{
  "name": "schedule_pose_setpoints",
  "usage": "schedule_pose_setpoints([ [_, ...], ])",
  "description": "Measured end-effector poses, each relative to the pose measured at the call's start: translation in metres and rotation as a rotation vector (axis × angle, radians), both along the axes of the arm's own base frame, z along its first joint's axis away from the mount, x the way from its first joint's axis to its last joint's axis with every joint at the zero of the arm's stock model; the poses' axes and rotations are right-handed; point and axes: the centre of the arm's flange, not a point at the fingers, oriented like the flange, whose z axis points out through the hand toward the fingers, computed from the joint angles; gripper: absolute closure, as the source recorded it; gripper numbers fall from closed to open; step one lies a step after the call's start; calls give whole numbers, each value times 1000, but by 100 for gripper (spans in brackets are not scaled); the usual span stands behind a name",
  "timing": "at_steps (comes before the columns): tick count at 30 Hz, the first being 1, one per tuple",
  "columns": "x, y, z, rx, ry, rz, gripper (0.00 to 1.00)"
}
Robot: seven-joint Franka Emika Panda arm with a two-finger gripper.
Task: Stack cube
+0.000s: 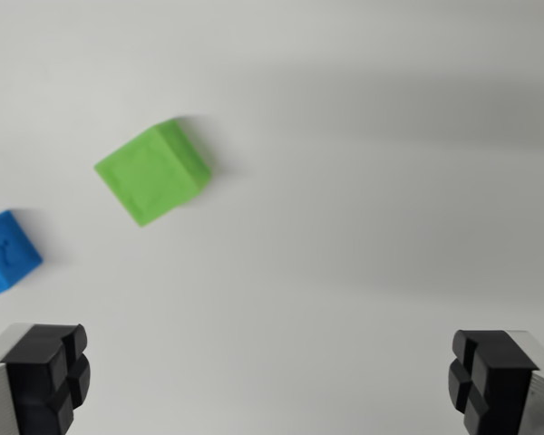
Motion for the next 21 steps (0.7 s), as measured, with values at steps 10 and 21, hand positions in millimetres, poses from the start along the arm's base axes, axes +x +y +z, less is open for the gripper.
schedule_pose_setpoints([
  [10,-2,16,-25,-1,0,99,0],
  [21,-5,38,-57,-4,-2,231,0],
])
